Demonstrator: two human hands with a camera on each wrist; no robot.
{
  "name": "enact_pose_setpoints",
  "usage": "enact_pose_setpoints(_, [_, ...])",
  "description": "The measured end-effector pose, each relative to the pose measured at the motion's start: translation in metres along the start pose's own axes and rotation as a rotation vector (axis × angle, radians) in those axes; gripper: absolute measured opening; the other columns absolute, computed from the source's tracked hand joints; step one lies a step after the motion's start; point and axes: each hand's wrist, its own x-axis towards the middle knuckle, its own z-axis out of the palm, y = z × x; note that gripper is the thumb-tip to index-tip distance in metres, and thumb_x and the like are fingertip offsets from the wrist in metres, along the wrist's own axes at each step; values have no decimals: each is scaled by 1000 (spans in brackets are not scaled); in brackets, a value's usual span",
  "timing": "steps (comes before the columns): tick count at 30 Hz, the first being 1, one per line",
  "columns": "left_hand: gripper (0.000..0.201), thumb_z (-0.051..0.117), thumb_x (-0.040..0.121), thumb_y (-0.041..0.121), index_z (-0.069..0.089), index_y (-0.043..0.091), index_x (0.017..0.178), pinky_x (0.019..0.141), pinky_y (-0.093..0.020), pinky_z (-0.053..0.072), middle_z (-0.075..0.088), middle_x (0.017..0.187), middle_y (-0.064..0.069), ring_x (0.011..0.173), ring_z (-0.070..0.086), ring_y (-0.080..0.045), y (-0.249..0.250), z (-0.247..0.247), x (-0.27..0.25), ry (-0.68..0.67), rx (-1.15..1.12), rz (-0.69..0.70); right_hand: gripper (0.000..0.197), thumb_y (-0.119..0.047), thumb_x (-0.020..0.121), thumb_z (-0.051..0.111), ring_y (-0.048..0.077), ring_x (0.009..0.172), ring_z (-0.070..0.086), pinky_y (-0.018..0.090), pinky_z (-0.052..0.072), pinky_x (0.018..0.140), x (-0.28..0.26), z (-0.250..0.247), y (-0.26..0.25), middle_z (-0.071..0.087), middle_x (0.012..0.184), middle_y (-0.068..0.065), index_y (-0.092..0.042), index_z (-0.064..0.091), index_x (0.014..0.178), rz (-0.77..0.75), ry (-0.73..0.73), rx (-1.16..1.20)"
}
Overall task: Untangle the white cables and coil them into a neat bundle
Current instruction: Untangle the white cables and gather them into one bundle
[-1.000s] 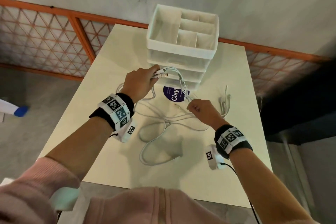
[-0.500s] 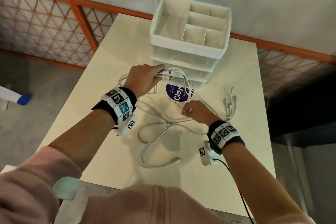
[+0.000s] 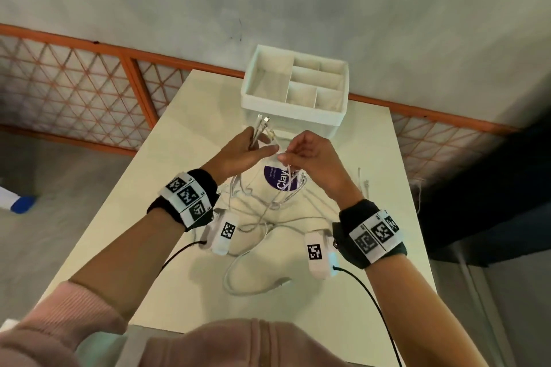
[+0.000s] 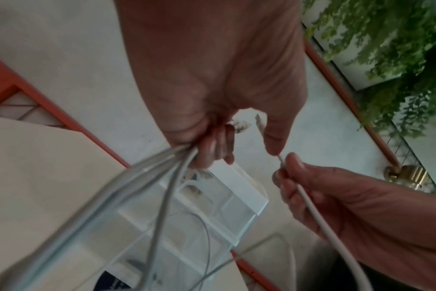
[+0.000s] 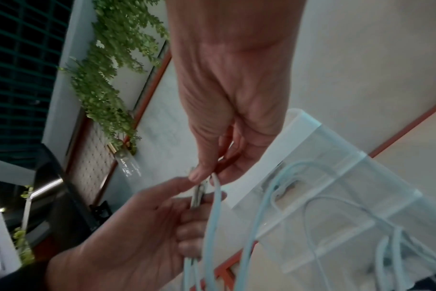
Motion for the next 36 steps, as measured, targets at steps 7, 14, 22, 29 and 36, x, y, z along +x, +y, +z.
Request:
enact_pose_setpoints(7, [26,45,97,24,41,22,72,50,-19,23,36,53,13,47,27,-4,11,10,-25,-118,-555,-33,30,3,75,73,24,67,64,37,56,73,-10,23,-11,63,79,21,-11,47,74,-40,52,52])
enact_pose_setpoints(14, [28,37,100,31,45,17,77,58,-23,30,34,59,6,53,34,-6,18,6,-33,37,-492,93,29,-7,82,70,13,51,62,24,52,50,-23,35,-12,55,74,10,-10,42,86,52,-80,37])
enact_pose_setpoints(22, [34,24,103,24,42,16,75,53,-17,33,37,70,1,53,35,-4,47,-35,-30,303,-780,295,33,-29,96,50,13,60,57,21,45,78,-43,-14,39,60,57,1,-7,57,72,133,-483,-453])
enact_pose_setpoints(29, [36,22,103,30,40,17,75,66,-21,40,50,68,3,65,51,-9,40,-16,-32,219,-754,248,53,-32,77,76,15,92,59,24,42,77,-36,-57,44,62,102,1,-16,47,118,407,-388,-735])
enact_pose_setpoints(36, [35,20,103,29,36,14,75,56,-22,44,41,57,7,50,41,-9,62,17,-37,-22,-786,254,88,-46,61,83,6,122,47,22,37,103,-18,8,-11,51,135,-7,-24,42,136,-40,-348,-510])
